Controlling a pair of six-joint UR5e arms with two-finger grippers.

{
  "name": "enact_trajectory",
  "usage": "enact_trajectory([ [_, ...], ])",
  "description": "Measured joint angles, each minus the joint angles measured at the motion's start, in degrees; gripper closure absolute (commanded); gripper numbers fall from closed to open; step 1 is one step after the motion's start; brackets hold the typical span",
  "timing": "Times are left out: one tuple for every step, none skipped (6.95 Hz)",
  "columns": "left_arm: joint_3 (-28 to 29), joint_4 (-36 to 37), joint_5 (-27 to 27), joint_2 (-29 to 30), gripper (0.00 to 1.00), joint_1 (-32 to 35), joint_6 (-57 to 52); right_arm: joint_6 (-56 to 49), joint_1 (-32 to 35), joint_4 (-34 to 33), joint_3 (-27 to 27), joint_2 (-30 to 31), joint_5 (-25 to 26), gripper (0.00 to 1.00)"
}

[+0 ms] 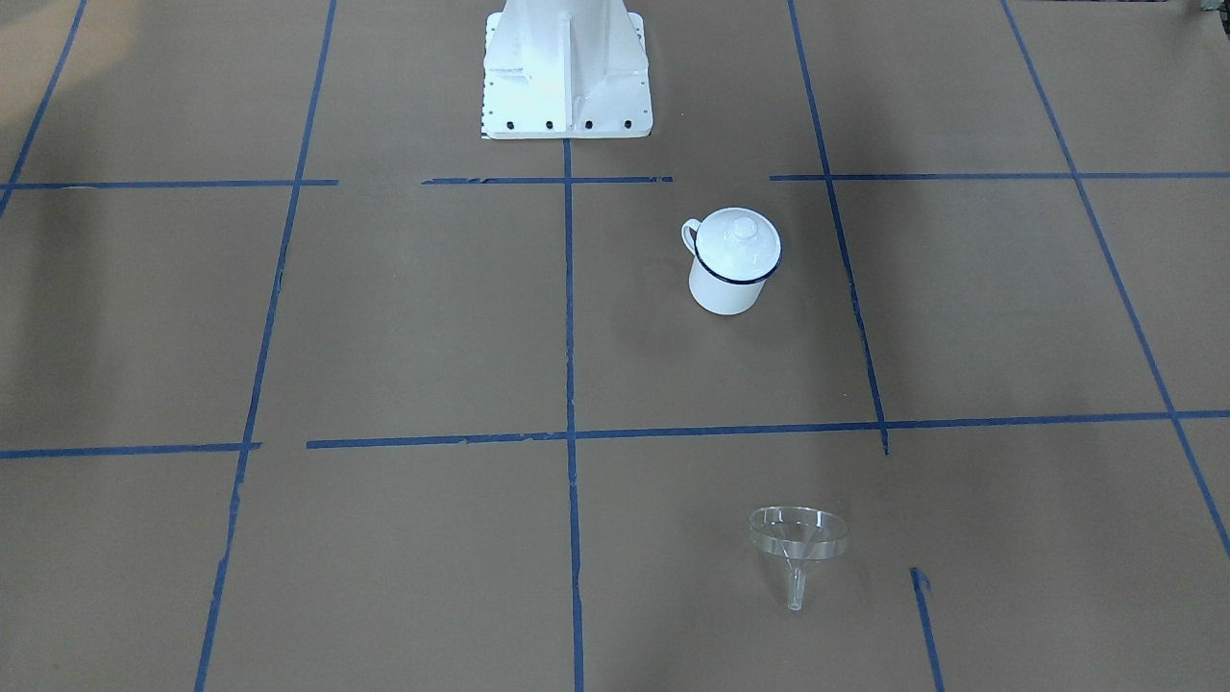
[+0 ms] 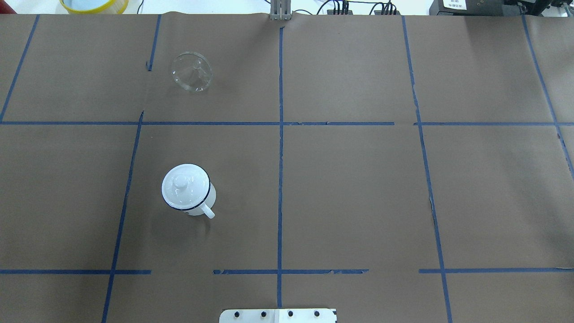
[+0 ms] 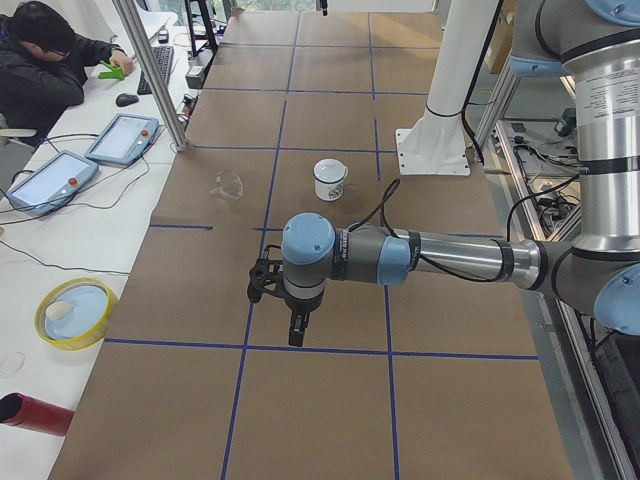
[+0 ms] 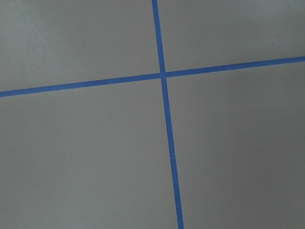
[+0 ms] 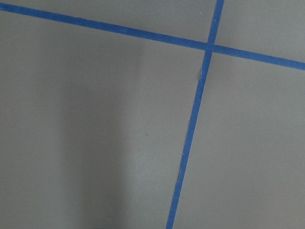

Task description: Place funnel on cup

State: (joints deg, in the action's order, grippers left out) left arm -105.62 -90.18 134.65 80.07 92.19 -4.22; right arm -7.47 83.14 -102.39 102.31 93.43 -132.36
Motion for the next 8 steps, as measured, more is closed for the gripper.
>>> enact_trajectory([
  [0.0,0.0,-0.1,0.0,0.0,0.0,0.0,0.0,0.0,0.0,0.0,0.0,0.0,0.0],
  [-0.1,0.0,-0.4,0.1,0.0,0.0,0.0,0.0,0.0,0.0,0.0,0.0,0.0,0.0],
  [-0.1,0.0,-0.5,0.1,0.0,0.0,0.0,0.0,0.0,0.0,0.0,0.0,0.0,0.0],
  [-0.1,0.0,-0.5,0.4,0.0,-0.1,0.0,0.0,0.0,0.0,0.1,0.0,0.0,0.0],
  [-0.5,0.0,-0.5,1.0,0.0,-0.2,0.2,0.0,0.0,0.0,0.1,0.0,0.0,0.0],
  [-1.5,-0.1,-0.4,2.3,0.0,-0.2,0.5,0.0,0.0,0.0,0.1,0.0,0.0,0.0],
  [-2.6,-0.1,-0.4,4.6,0.0,0.0,0.7,0.0,0.0,0.0,0.1,0.0,0.0,0.0],
  [-3.3,-0.4,-0.3,6.9,0.0,0.5,0.7,0.0,0.0,0.0,0.1,0.0,0.0,0.0],
])
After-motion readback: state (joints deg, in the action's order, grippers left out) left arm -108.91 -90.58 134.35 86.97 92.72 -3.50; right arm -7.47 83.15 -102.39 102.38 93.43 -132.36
